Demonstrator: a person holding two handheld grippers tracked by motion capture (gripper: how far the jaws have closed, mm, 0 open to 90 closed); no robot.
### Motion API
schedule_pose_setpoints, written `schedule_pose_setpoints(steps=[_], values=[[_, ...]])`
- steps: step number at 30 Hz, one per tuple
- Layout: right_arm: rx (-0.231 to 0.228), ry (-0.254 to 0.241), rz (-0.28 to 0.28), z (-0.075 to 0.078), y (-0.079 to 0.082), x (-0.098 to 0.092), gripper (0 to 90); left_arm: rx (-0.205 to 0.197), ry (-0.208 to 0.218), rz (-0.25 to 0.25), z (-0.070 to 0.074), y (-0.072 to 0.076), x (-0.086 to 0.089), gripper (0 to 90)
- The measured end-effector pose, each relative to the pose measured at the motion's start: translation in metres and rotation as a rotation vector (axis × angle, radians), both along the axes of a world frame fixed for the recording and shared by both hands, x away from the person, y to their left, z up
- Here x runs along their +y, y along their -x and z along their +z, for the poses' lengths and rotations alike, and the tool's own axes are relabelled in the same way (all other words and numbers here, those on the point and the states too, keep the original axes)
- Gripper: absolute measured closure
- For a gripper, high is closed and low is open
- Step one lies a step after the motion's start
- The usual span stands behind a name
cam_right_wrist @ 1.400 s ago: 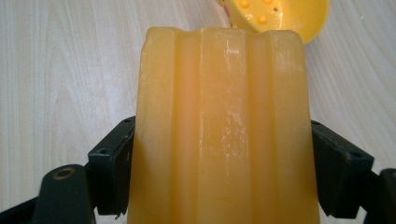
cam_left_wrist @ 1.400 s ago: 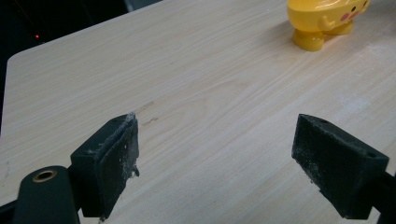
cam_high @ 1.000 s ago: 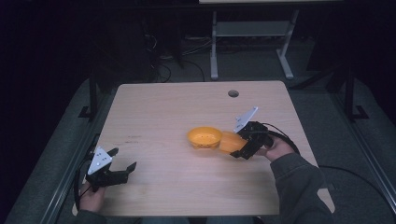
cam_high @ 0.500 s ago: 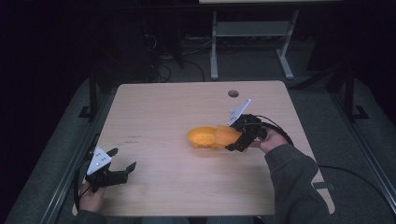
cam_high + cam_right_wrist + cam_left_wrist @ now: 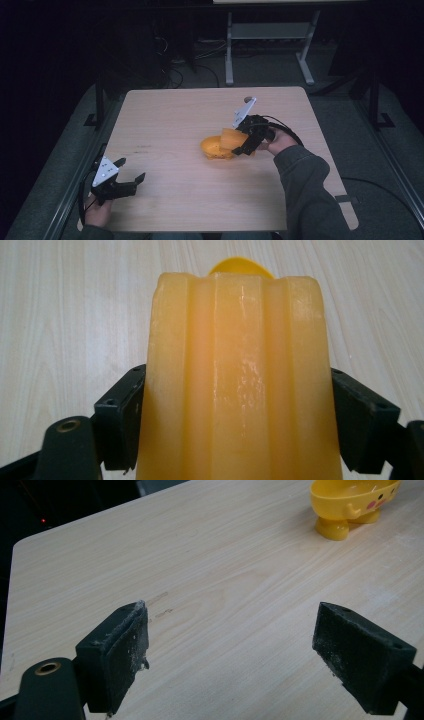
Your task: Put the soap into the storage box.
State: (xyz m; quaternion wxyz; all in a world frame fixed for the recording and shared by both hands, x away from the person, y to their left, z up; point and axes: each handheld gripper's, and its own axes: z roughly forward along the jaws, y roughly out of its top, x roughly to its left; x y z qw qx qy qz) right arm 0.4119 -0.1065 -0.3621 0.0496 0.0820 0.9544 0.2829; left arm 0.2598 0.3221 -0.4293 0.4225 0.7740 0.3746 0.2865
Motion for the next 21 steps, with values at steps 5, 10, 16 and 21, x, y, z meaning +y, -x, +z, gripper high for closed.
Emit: schedule_pose_setpoints(steps=[5,10,16,21], values=[[-0.009,0.008,0.010,0.002,-0.004,0.007,20.8,-0.002,-0.001,-0.001,0.000,0.000,0.000,14.2],[-0.017,-0.002,0.024,0.003,-0.009,0.013,20.8,-0.005,0.000,-0.001,0.001,0.000,0.000,14.2],[-0.014,-0.003,0.035,-0.002,-0.013,0.019,20.7,-0.005,-0.002,-0.003,0.000,0.000,-0.001,14.2],[-0.012,-0.005,0.046,-0.005,-0.016,0.025,20.7,-0.007,-0.006,-0.005,0.000,-0.001,-0.001,14.2]])
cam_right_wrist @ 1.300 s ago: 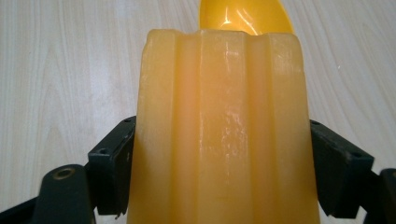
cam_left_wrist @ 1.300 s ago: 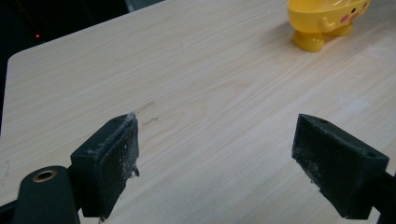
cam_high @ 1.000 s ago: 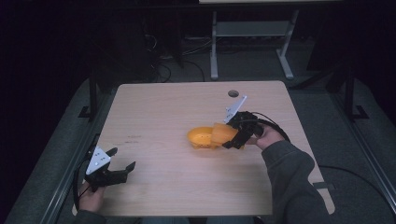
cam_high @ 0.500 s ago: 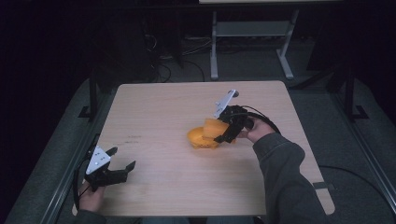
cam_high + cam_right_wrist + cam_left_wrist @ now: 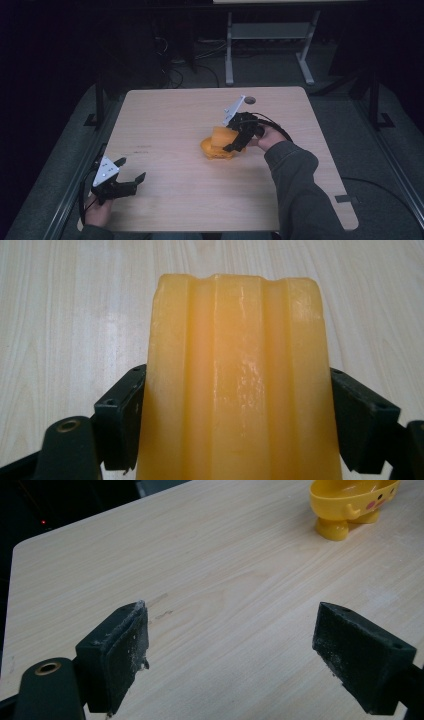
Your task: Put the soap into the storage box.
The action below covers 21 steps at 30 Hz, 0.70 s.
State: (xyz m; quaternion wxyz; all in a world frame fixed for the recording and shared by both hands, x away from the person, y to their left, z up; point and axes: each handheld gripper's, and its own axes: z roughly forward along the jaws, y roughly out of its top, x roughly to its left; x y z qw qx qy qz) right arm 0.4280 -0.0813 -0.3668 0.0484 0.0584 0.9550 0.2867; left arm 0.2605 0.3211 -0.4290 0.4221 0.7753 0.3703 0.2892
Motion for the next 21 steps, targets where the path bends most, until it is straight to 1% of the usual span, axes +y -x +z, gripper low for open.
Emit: schedule_pose_setpoints(steps=[2,5,10,11,15,18,21], values=[[0.009,0.008,0.003,-0.001,-0.001,0.002,20.8,0.000,0.001,0.001,0.000,0.000,0.000,14.2],[-0.003,0.020,0.009,0.000,-0.002,0.007,20.7,0.002,0.003,0.003,0.000,0.000,0.000,14.2],[-0.015,0.020,0.027,0.002,-0.005,0.016,20.7,0.002,0.002,0.002,0.000,0.000,0.000,14.2],[-0.012,0.020,0.027,0.002,-0.006,0.017,20.7,0.003,0.004,0.002,0.000,0.000,0.000,14.2],[-0.007,0.017,0.035,-0.002,-0.008,0.021,20.7,0.002,0.004,0.002,0.000,0.000,0.000,14.2],[-0.003,-0.005,0.040,-0.003,-0.010,0.022,20.7,0.002,0.003,0.002,0.000,0.000,0.000,14.2],[-0.006,-0.008,0.041,-0.004,-0.011,0.025,20.7,0.001,0.003,0.001,0.000,0.000,0.000,14.2]])
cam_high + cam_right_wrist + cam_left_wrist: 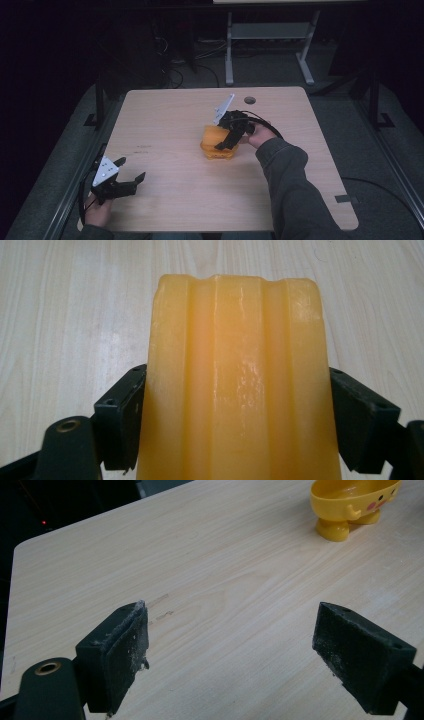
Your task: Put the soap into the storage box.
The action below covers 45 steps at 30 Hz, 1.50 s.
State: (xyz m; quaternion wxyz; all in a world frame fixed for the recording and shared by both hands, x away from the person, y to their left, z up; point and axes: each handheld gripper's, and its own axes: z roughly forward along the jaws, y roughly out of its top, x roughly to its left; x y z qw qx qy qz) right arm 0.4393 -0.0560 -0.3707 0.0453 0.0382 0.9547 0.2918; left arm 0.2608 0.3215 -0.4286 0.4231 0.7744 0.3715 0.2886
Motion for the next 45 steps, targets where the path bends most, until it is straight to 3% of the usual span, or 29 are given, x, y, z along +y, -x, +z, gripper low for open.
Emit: schedule_pose_setpoints(steps=[22,45], values=[[0.029,0.048,0.030,-0.020,-0.007,0.009,20.6,-0.003,-0.004,-0.004,0.001,0.000,0.000,14.2],[0.043,0.057,0.023,-0.025,-0.009,0.011,20.1,0.001,-0.006,-0.006,0.000,0.000,0.000,14.2]])
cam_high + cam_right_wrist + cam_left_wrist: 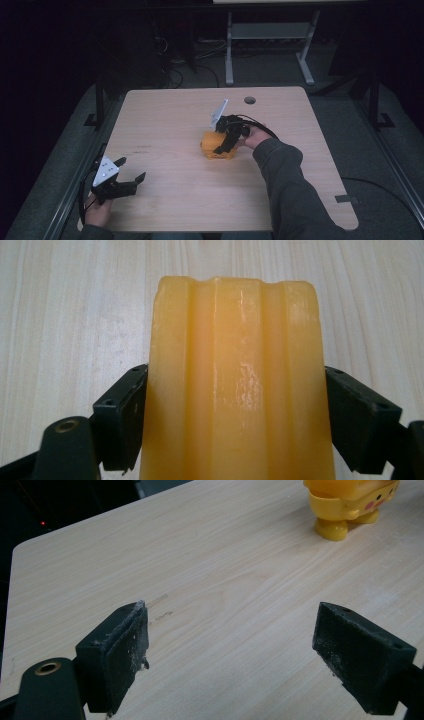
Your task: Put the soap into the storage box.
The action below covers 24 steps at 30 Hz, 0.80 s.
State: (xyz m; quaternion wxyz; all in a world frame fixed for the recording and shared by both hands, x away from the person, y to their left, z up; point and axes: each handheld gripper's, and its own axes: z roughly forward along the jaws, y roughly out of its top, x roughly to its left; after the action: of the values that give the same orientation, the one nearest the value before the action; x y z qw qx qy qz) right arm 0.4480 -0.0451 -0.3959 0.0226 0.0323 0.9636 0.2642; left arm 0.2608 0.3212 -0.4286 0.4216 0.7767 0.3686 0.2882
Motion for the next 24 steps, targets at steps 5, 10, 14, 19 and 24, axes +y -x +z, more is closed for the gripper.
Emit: schedule_pose_setpoints(steps=[5,10,14,19,24], values=[[0.003,0.001,-0.008,0.0009,-0.0002,0.0000,19.7,0.000,0.000,0.000,-0.0001,-0.0001,0.0000,14.2],[0.008,0.000,-0.015,0.0020,-0.0003,-0.0006,19.0,0.002,-0.008,-0.002,0.0000,-0.0003,0.0004,14.2],[0.019,0.005,-0.029,0.0021,-0.0003,-0.0019,17.7,0.004,0.002,0.000,-0.0004,0.0000,-0.0008,14.2],[0.014,0.013,-0.036,0.0034,0.0007,-0.0040,16.4,0.000,0.007,0.006,0.0000,0.0001,0.0003,14.2],[0.018,0.002,-0.050,0.0067,0.0009,-0.0075,15.4,0.001,0.002,0.001,-0.0003,-0.0002,-0.0006,14.2]])
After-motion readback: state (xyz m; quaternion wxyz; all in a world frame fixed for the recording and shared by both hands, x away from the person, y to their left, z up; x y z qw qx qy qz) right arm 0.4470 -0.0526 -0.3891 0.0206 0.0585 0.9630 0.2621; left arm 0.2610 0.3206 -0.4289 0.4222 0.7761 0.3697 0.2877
